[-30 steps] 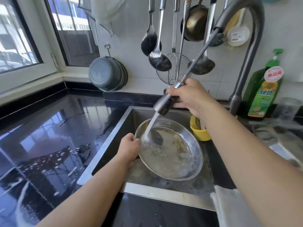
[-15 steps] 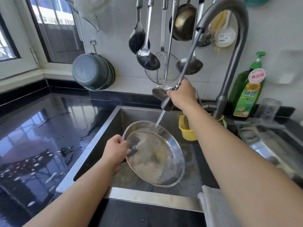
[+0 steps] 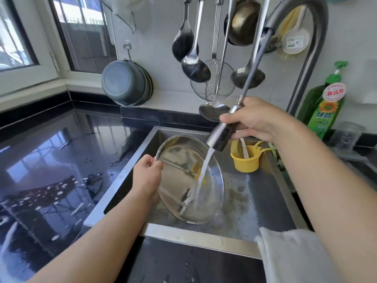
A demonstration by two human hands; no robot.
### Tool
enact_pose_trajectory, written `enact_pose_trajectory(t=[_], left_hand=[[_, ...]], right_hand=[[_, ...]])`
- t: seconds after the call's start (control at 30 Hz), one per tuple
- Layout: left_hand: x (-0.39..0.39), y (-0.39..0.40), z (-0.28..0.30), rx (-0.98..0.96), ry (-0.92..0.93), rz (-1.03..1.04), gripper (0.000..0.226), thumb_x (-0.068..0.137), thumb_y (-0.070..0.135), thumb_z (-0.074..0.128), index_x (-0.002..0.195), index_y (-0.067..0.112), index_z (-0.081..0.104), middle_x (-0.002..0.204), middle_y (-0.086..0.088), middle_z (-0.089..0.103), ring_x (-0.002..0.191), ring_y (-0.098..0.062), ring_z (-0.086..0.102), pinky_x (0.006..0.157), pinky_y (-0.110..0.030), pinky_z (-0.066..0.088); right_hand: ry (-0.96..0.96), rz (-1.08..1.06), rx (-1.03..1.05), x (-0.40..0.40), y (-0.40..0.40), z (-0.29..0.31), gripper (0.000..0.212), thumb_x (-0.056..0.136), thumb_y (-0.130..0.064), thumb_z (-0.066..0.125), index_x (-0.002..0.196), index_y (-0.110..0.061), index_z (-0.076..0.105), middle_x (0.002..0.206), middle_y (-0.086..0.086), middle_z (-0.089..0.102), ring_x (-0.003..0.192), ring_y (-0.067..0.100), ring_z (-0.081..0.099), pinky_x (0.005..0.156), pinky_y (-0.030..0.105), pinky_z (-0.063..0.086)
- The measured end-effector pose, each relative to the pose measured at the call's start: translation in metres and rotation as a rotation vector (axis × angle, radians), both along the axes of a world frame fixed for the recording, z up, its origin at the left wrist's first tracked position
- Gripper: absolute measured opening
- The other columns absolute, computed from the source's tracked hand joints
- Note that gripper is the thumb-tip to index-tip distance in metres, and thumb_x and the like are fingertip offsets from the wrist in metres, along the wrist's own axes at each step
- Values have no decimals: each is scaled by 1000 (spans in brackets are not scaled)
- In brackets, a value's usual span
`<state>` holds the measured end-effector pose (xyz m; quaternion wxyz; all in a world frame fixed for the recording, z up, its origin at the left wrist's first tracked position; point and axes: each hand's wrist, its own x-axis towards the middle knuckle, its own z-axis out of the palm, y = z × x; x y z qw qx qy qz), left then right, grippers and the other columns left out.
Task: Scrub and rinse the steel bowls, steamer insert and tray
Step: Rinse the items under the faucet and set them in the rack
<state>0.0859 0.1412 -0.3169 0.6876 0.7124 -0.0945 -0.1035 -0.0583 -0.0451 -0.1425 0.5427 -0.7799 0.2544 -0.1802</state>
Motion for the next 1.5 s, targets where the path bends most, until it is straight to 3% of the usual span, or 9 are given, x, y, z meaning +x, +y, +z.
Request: enact_pose_trajectory(t=[0.27, 0.43, 0.57, 0.7, 0.93, 1.03, 1.1, 1.37, 1.5], left_hand=[[-2, -6, -2, -102, 68, -61, 41, 86, -5, 55, 62, 22, 35, 57, 3, 33, 56, -14, 30, 54, -31, 27], [5, -4, -8, -38, 82, -18, 40, 86, 1, 59, 60, 25, 40, 64, -3, 41, 67, -22, 40, 63, -41, 39], [2, -5, -10, -4, 81, -46, 16, 89, 3, 57, 95, 19, 54, 96, -11, 60, 84, -27, 59, 72, -42, 53], [6, -14, 1, 322, 11, -204, 53, 83, 20, 44, 127, 42, 63, 145, -4, 52, 129, -33, 56, 94, -49, 60], [-29, -54, 97, 813, -7, -499, 22, 106, 17, 48, 110, -2, 58, 106, -17, 61, 84, -38, 76, 63, -39, 63], [-31, -61, 127, 782, -49, -664, 45, 98, 17, 71, 137, 5, 51, 143, -6, 51, 122, -23, 60, 92, -21, 47], [-39, -66, 139, 907, 7, -785, 53, 99, 15, 68, 147, 6, 49, 146, -10, 55, 133, -28, 55, 87, -26, 51], [-43, -78, 126, 1084, -377, -827, 2, 103, 10, 61, 104, 7, 61, 91, -7, 75, 62, -14, 75, 59, -30, 62], [-35, -86, 149, 1242, -761, -867, 23, 104, 31, 62, 91, 17, 74, 81, 3, 77, 58, -1, 65, 65, -25, 46]], right_hand=[[-224, -88, 137, 57, 15, -6, 23, 89, -1, 72, 104, -6, 55, 105, 14, 69, 94, 32, 73, 79, 52, 62], [-134, -372, -148, 66, -4, -23, 38, 82, -17, 78, 114, -16, 58, 112, 4, 66, 99, 25, 67, 81, 42, 62], [87, -425, -440, 31, -22, -25, 43, 85, -21, 76, 120, -15, 53, 110, 3, 61, 94, 26, 60, 73, 34, 50], [98, -286, -301, 6, -32, -22, 39, 79, -20, 81, 107, -14, 54, 105, 8, 62, 92, 29, 67, 75, 47, 62], [24, -202, -277, 1, -38, -29, 34, 81, -22, 79, 102, -21, 52, 102, 9, 63, 93, 31, 67, 78, 52, 62], [25, -182, -294, -5, -45, -29, 33, 82, -24, 79, 100, -20, 52, 100, 7, 63, 92, 29, 66, 81, 52, 60], [39, -175, -329, -12, -49, -27, 36, 83, -25, 78, 107, -19, 52, 99, 5, 61, 89, 25, 64, 82, 48, 59], [65, -186, -459, -28, -58, -23, 43, 90, -20, 72, 125, -17, 48, 96, -1, 53, 82, 17, 54, 56, 25, 37], [82, -261, -523, -35, -66, -23, 45, 91, -18, 71, 130, -15, 48, 87, -3, 49, 74, 14, 49, 55, 25, 36]])
